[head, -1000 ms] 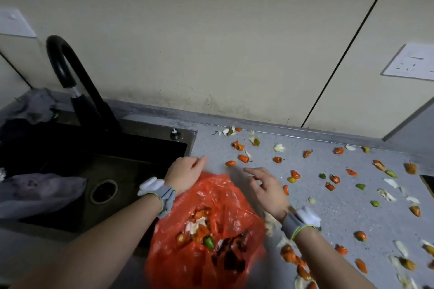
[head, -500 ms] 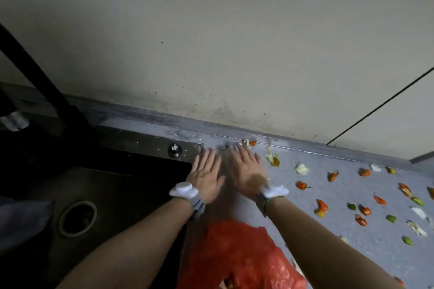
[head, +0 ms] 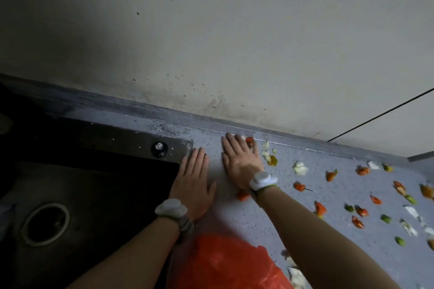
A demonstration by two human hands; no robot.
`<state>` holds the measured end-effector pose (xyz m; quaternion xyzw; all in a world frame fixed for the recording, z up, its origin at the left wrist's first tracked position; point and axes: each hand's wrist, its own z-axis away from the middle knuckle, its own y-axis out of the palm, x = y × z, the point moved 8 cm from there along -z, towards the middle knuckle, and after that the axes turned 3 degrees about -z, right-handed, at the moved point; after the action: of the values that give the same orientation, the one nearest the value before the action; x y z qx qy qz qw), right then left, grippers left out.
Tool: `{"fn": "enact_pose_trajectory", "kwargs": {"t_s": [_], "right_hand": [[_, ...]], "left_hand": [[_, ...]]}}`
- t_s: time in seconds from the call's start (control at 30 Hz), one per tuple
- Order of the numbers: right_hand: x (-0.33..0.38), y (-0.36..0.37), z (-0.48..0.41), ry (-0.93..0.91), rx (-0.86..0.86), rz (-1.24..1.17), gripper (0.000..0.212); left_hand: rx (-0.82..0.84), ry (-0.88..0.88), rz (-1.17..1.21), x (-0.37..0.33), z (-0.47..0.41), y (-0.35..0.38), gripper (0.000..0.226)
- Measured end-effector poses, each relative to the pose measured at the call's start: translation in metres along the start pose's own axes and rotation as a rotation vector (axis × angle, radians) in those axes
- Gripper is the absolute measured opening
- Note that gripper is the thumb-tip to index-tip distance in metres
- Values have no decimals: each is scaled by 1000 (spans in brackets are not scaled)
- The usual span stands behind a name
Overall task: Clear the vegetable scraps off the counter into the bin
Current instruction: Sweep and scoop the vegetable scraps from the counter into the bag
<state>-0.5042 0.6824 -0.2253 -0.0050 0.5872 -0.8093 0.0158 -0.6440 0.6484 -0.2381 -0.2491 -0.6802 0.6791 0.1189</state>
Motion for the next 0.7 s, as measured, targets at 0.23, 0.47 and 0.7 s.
{"fn": "enact_pose_trajectory", "kwargs": {"t_s": [0.23, 0.47, 0.7], "right_hand": [[-95, 2, 58, 289, -62, -93, 53], [-138, 10, 116, 516, -79, -82, 46], [24, 11, 108, -124, -221, -91, 51]], "left_hand": [[-24, -26, 8, 0, 1, -1, 71], [31, -28, -19, 2, -2, 1, 73], [35, -29, -19, 2, -1, 4, 73]]}}
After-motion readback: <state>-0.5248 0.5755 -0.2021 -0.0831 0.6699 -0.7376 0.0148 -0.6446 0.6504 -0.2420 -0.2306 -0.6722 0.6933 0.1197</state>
